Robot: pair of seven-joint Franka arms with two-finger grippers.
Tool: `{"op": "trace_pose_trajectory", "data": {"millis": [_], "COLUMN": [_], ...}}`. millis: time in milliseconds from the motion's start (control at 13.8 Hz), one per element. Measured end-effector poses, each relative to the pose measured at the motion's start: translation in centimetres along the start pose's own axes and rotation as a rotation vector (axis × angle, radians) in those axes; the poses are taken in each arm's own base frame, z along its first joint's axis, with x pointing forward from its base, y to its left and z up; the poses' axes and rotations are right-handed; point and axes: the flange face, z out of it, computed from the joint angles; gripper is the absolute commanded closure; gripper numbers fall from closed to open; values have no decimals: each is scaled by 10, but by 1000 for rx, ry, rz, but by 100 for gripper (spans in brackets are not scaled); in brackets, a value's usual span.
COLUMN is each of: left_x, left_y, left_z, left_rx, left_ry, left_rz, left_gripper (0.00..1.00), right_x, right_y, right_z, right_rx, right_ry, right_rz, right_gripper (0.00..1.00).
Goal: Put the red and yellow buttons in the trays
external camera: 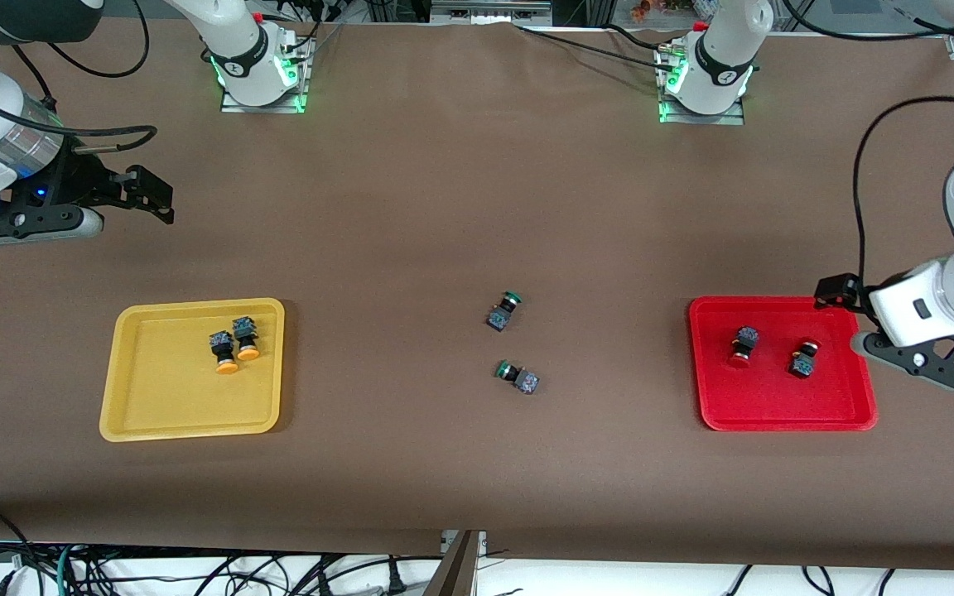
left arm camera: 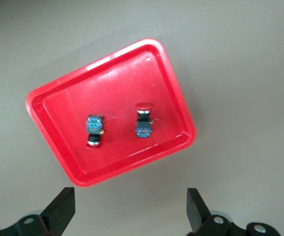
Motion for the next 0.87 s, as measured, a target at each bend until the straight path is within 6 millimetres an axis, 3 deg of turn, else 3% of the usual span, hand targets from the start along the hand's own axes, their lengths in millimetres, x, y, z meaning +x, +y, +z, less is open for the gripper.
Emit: {"op": "trace_pose_trajectory", "data": {"millis": [218,508,654,872], "left_x": [-39,-116,-135,-136], "left_y": [29,28,23,18], "left_z": [-45,-83,-81,-70], "left_rx": [15,5,-23,-28], "left_ry": [25,121,143,142], "left_rz": [-103,-255,-286,-298], "left_gripper": [0,0,0,0], "right_x": [0,0,0,0], "right_y": [-6,-7,-8,-9], "right_z": [-5,-9,-9,-9], "right_rx": [0,0,0,0], "right_ry": [6,13,12,12], "right_rz": [-12,-12,-15,-17], "right_gripper": [1,1,1,1]}}
